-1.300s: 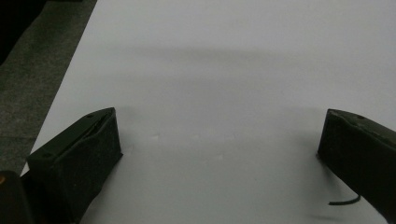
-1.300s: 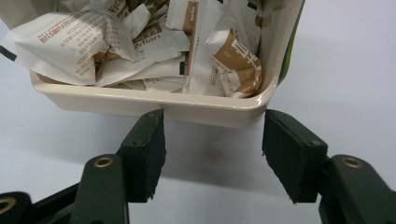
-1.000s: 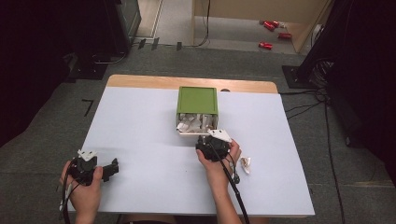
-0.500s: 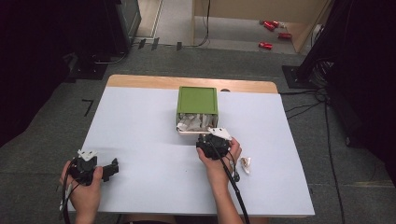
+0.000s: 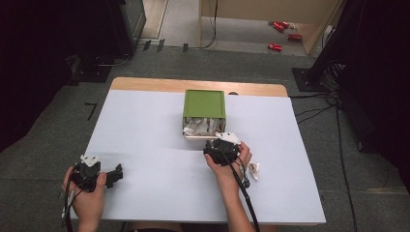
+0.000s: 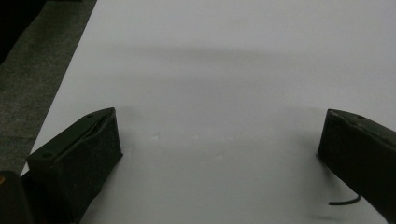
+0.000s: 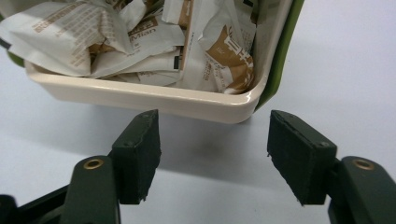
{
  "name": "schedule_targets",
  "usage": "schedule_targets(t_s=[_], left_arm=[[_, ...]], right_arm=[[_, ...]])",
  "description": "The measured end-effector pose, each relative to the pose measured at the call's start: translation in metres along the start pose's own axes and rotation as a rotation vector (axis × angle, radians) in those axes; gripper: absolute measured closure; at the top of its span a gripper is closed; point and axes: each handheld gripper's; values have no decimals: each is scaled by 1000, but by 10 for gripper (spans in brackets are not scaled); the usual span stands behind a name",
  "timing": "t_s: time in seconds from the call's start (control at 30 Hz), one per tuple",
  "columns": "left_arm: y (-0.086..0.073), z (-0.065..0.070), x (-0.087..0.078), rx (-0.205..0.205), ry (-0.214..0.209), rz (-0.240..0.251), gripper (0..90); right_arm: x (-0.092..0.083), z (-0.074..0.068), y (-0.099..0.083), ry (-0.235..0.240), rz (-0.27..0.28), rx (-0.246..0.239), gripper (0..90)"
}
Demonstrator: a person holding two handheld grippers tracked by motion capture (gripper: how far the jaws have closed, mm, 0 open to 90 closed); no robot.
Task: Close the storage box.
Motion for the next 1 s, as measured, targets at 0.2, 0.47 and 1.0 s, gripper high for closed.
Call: schedule_targets(t_s=[0.2,0.47,1.0], left_arm=[[0,0,0,0,0,0,0],[0,0,0,0,0,1,0],[0,0,0,0,1,2,0]], right_arm=[[-12,3,1,66,-2,-22,288],[-30,10,-1,111,0,-79,197],[-59,45,-20,78,17,-75,176]])
Point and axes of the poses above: each handheld gripper's, and its own axes: x roughly forward along the jaws, y roughly out of its top, z roughly to its right, and after that the axes turned 15 degrees about -x, right-handed
